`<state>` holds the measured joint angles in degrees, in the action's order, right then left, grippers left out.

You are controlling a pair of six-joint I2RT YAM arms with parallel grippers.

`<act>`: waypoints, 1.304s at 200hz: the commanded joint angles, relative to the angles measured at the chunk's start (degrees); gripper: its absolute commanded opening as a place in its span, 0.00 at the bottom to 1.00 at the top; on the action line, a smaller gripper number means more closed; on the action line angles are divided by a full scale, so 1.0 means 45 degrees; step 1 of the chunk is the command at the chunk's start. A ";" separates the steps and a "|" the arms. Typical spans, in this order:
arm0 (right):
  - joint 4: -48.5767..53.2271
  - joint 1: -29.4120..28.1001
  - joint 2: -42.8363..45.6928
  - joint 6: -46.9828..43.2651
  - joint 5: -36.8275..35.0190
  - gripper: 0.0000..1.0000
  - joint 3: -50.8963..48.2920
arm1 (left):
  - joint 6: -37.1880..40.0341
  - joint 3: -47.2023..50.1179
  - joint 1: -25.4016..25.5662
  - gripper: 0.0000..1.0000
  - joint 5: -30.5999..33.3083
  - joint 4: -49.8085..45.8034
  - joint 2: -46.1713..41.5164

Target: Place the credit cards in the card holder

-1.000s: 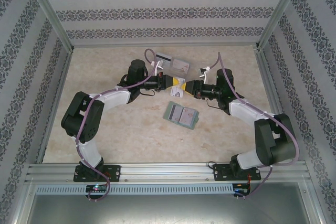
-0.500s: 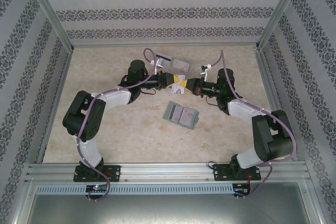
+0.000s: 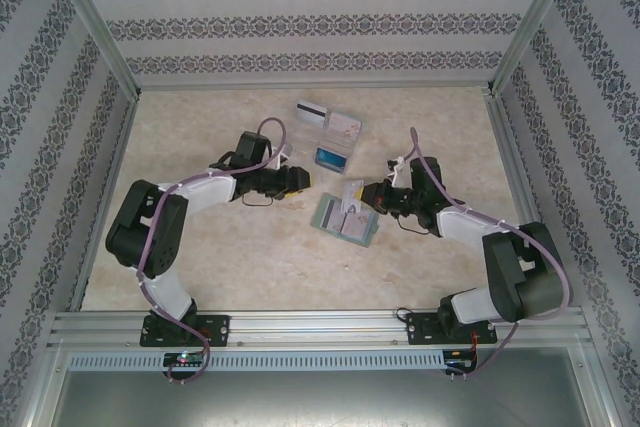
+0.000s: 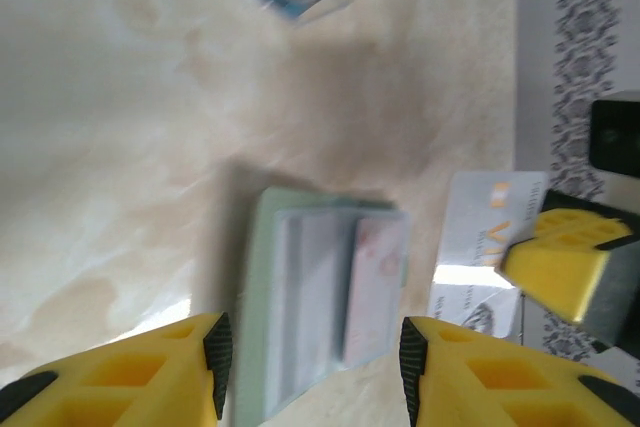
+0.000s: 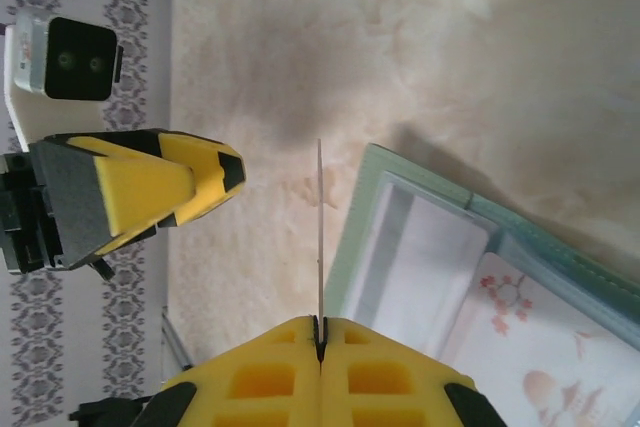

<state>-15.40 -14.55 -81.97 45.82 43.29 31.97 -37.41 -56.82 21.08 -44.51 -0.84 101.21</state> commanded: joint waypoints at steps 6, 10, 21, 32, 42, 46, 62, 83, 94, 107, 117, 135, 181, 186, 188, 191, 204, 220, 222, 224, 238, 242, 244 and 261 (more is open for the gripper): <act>0.0511 -0.0379 -0.0659 -0.0655 -0.0852 0.00 0.0201 | 0.0567 -0.0043 0.0257 0.50 -0.0140 -0.0640 0.0817; 0.0640 -0.0398 -0.0689 -0.0687 -0.0936 0.00 0.0228 | 0.0541 -0.0096 0.0321 0.50 -0.0179 -0.0617 0.0920; 0.0965 -0.0400 -0.0702 -0.0818 -0.1095 0.00 0.0187 | 0.0505 -0.0245 0.0449 0.50 -0.0283 -0.0579 0.1161; 0.1329 -0.0402 -0.0520 -0.0955 -0.1196 0.00 0.0152 | 0.0417 -0.0338 0.0575 0.49 -0.0304 -0.0481 0.1349; 0.1863 -0.0386 -0.0273 -0.1142 -0.1352 0.00 0.0147 | 0.0210 -0.0319 0.0700 0.49 -0.0385 -0.0202 0.1529; 0.2068 -0.0381 -0.0163 -0.1208 -0.1421 0.00 0.0148 | 0.0134 -0.0316 0.0728 0.49 -0.0436 -0.0075 0.1601; 0.2891 -0.0386 0.0218 -0.1489 -0.1717 0.00 0.0209 | -0.0144 -0.0248 0.0823 0.47 -0.0527 0.0292 0.1885; 0.3000 -0.0323 0.0193 -0.1422 -0.1633 0.00 0.0146 | -0.0592 -0.0112 0.0861 0.45 -0.0709 0.0964 0.2109; 0.2807 -0.0322 0.0060 -0.1199 -0.1617 0.00 0.0073 | -0.0881 -0.0005 0.0889 0.42 -0.0794 0.1385 0.2156; 0.2633 -0.0341 -0.0221 -0.1017 -0.1553 0.00 0.0074 | -0.1145 0.0084 0.0969 0.39 -0.0831 0.1759 0.2216; 0.2498 -0.0342 -0.0426 -0.0883 -0.1492 0.00 0.0101 | -0.1221 0.0063 0.1050 0.37 -0.0870 0.1893 0.2265; 0.2438 -0.0371 -0.0646 -0.0678 -0.1494 0.00 0.0122 | -0.1265 0.0032 0.1200 0.31 -0.0909 0.1978 0.2333; 0.2091 -0.0449 -0.1183 -0.0337 -0.1466 0.00 0.0128 | -0.1825 0.0281 0.1296 0.21 -0.1106 0.2882 0.2471; 0.1831 -0.0450 -0.1242 -0.0236 -0.1348 0.00 0.0096 | -0.1860 0.0304 0.1308 0.20 -0.1126 0.2970 0.2470; 0.1735 -0.0457 -0.1262 -0.0167 -0.1311 0.00 0.0068 | -0.1872 0.0327 0.1296 0.19 -0.1134 0.2992 0.2480; 0.1583 -0.0456 -0.1308 -0.0088 -0.1262 0.00 0.0028 | -0.1886 0.0332 0.1317 0.18 -0.1133 0.3008 0.2488; 0.1160 -0.0459 -0.1441 0.0139 -0.1086 0.00 -0.0069 | -0.1902 0.0361 0.1334 0.14 -0.1170 0.3039 0.2509; 0.0759 -0.0498 -0.1418 0.0222 -0.0889 0.00 -0.0140 | -0.1909 0.0438 0.1336 0.10 -0.1184 0.3135 0.2522; 0.0695 -0.0498 -0.1399 0.0241 -0.0865 0.00 -0.0162 | -0.1909 0.0453 0.1332 0.10 -0.1183 0.3136 0.2512; 0.0636 -0.0503 -0.1380 0.0279 -0.0859 0.00 -0.0183 | -0.1918 0.0481 0.1341 0.09 -0.1173 0.3136 0.2510; 0.0142 -0.0479 -0.1224 0.0456 -0.0642 0.00 -0.0371 | -0.1903 0.0552 0.1331 0.07 -0.1147 0.3173 0.2510; 0.0085 -0.0469 -0.1170 0.0461 -0.0607 0.00 -0.0394 | -0.1919 0.0560 0.1338 0.07 -0.1126 0.3192 0.2528; 0.0073 -0.0476 -0.1137 0.0476 -0.0604 0.00 -0.0402 | -0.1940 0.0586 0.1333 0.06 -0.1129 0.3209 0.2528; 0.0089 -0.0461 -0.0865 0.0514 -0.0622 0.00 -0.0500 | -0.2021 0.0648 0.1338 0.04 -0.1067 0.3273 0.2534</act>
<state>-12.12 -16.03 -87.81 46.78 39.05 31.03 -45.71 -54.85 26.30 -48.84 11.29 111.79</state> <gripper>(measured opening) 0.062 0.067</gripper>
